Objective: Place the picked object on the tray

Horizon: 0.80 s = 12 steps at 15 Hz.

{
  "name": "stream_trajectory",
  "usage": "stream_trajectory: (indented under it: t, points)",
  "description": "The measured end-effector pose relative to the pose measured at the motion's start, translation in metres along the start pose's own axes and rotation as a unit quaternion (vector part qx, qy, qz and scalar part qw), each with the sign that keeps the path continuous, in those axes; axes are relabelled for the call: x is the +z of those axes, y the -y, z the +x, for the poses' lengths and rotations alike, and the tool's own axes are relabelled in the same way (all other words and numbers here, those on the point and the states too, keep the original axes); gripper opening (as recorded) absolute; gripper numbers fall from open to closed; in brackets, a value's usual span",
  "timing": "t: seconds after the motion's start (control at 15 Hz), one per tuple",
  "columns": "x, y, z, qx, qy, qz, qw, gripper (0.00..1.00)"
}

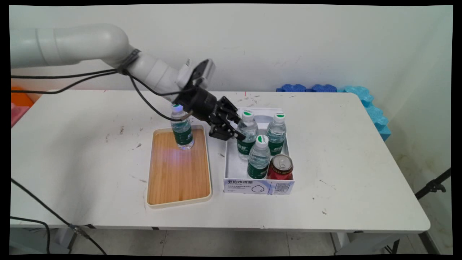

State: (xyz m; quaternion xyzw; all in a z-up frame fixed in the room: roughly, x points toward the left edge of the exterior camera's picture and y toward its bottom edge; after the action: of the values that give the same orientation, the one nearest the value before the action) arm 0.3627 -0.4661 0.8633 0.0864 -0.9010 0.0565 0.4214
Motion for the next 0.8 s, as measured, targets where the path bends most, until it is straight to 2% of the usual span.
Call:
stream_trajectory:
  t: [0.27, 0.47, 0.8]
  points:
    - [-0.027, -0.009, 0.005, -0.015, -0.015, 0.007, 0.9998, 0.0]
    - [-0.06, -0.018, 0.005, -0.029, -0.022, 0.014, 0.9992, 0.0]
    - [-0.105, -0.03, -0.002, -0.044, -0.019, 0.02, 0.9986, 0.0]
